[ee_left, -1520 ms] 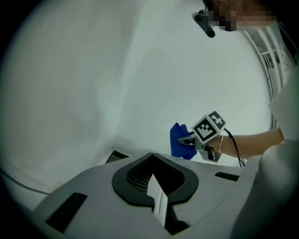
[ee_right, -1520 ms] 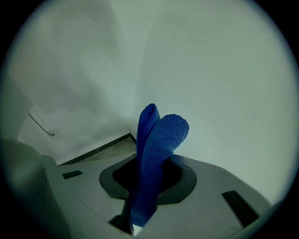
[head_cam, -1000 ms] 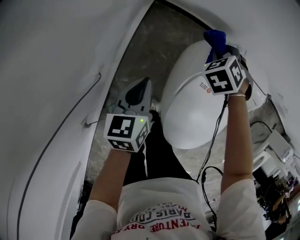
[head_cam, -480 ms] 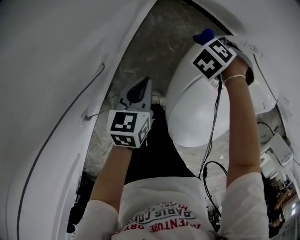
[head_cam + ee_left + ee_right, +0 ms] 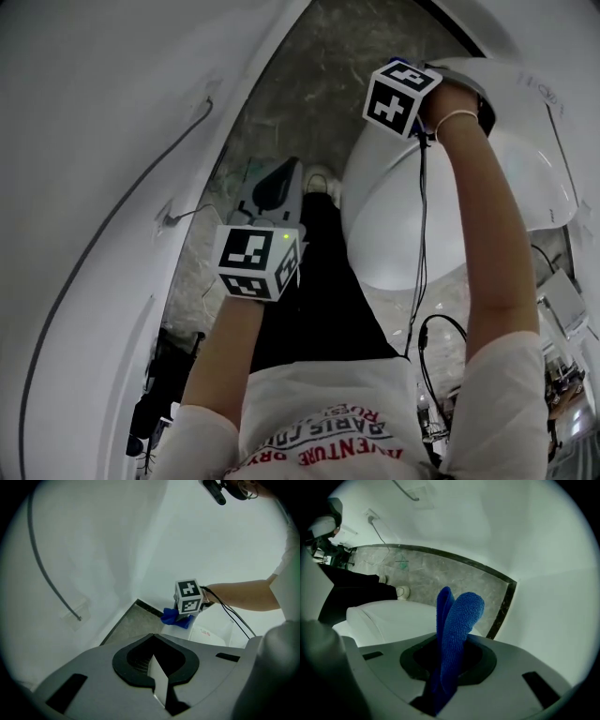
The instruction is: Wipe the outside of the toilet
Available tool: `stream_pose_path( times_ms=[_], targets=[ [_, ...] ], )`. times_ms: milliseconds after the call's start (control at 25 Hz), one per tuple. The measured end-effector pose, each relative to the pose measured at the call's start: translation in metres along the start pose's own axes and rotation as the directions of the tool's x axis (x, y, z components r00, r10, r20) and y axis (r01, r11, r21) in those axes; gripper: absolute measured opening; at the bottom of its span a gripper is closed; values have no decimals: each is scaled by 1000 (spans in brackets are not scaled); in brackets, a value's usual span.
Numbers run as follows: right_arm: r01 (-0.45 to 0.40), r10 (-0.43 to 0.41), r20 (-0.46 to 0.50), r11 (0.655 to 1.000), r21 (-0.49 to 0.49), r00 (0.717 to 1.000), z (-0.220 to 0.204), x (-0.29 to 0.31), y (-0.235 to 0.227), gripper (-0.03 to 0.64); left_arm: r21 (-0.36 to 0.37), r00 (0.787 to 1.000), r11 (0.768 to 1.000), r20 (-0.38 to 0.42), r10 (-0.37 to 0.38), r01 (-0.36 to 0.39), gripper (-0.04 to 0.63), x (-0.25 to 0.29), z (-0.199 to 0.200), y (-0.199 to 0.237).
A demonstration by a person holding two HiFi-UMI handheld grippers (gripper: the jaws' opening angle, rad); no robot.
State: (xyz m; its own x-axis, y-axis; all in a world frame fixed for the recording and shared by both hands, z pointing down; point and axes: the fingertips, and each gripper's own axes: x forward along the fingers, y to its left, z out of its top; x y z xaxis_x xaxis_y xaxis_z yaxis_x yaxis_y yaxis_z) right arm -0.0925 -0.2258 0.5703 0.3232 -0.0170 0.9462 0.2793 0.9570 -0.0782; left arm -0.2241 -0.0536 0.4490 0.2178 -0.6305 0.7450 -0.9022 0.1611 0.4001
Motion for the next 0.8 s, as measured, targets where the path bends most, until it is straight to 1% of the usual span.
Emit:
stream_pose_path(
  times_ms=[200, 440, 640, 800],
  targets=[
    [-40, 40, -6, 993, -111, 999, 24, 24, 35, 75, -25, 1000, 1000, -9, -4, 4, 6, -7, -28, 8],
    [-114, 111, -22, 978, -174, 994, 53, 55, 76, 75, -40, 1000, 999, -20, 1, -1, 6, -17, -62, 32],
    [-128, 124, -31, 966, -223, 992, 67, 70, 108, 75, -27, 1000, 1000, -19, -10, 9, 6, -24, -87, 42],
    [-165, 165, -19, 954, -249, 986, 81, 76, 137, 75, -20, 1000, 1000, -21, -15, 15, 6, -30, -109, 47]
  ],
)
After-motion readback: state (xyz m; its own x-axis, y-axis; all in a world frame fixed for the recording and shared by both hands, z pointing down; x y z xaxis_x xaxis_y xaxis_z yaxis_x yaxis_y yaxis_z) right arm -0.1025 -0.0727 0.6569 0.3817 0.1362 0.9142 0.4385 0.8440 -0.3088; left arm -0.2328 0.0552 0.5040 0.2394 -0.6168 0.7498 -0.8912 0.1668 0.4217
